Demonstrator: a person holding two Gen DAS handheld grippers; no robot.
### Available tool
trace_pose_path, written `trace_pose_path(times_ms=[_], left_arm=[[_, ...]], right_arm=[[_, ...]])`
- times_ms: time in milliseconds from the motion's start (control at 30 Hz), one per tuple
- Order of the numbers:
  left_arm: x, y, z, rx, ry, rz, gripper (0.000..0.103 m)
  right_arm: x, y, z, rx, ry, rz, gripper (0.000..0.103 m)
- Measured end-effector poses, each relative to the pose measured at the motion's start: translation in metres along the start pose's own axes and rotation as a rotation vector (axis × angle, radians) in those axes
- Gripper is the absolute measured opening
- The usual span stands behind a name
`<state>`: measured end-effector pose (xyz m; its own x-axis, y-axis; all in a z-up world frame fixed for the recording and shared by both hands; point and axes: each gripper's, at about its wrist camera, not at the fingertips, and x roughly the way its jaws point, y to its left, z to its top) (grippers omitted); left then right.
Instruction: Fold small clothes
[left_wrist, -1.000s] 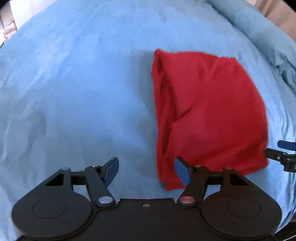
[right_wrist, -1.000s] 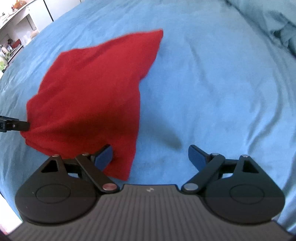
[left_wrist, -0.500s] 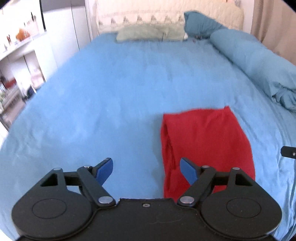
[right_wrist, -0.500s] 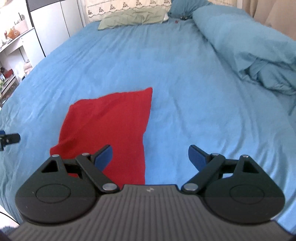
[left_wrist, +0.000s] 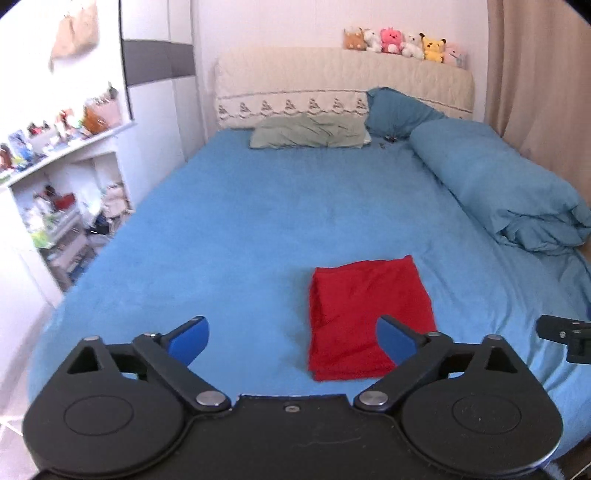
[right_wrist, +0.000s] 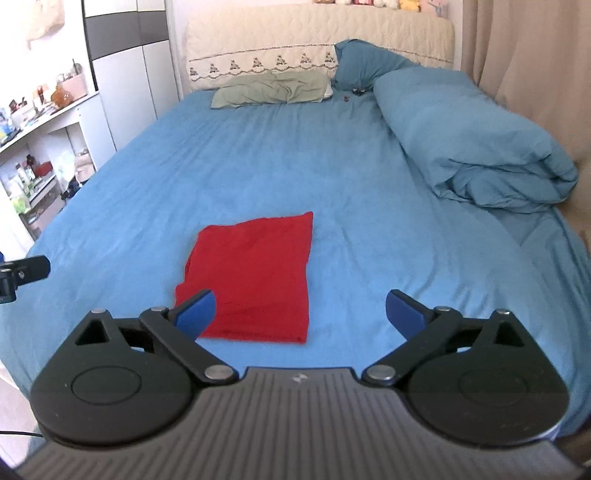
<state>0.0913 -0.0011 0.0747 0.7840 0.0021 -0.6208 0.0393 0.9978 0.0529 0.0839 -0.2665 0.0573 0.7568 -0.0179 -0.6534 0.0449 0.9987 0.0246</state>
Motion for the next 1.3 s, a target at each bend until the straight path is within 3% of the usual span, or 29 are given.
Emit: trace_pose_path(times_ms=[100,467,1300], left_arm=[[-0.022,0.001,-0.019,0.002,-0.014,0.033,0.103],[-0.04,0.006,-0.077,0.005,0.054,-0.003,0.103],[-0.05,0.005,-0.082,0.035,0.01,-0.001,0.103]], right_arm=[[-0.022,0.005,-0.017,-0.002,0.008,-0.022,0.103],[-0.05,0.017,-0.083,0.004,0.084,-0.063,0.103],[-0.059,0.023,-0.088,0.043,0.076,-0.063,0.103]])
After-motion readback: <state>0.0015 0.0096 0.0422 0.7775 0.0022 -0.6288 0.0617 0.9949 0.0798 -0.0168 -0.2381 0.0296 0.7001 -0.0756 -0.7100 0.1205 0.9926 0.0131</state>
